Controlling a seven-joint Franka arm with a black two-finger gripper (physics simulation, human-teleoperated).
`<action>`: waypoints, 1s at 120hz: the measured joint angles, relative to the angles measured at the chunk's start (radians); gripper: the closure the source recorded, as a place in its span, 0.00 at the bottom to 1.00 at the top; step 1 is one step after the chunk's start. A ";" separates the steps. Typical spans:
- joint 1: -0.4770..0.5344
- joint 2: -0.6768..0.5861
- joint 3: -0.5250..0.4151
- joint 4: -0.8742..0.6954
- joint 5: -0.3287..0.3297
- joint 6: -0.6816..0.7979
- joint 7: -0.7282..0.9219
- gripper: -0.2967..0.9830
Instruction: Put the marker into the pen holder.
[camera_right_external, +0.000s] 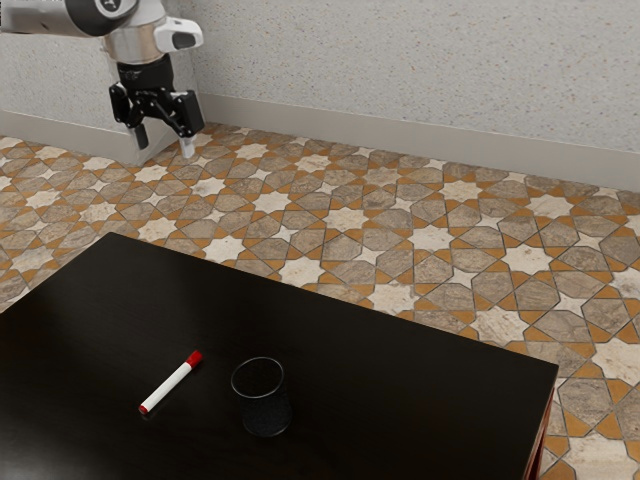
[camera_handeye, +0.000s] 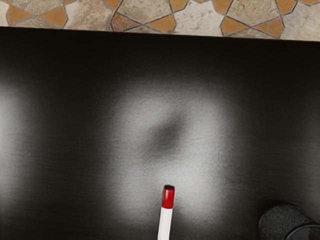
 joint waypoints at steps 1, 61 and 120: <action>0.000 0.001 0.000 0.000 0.000 0.000 0.000 0.23; -0.006 -0.086 -0.002 -0.432 0.000 0.189 0.006 0.23; -0.008 -0.115 0.004 -0.936 0.054 0.713 0.041 0.23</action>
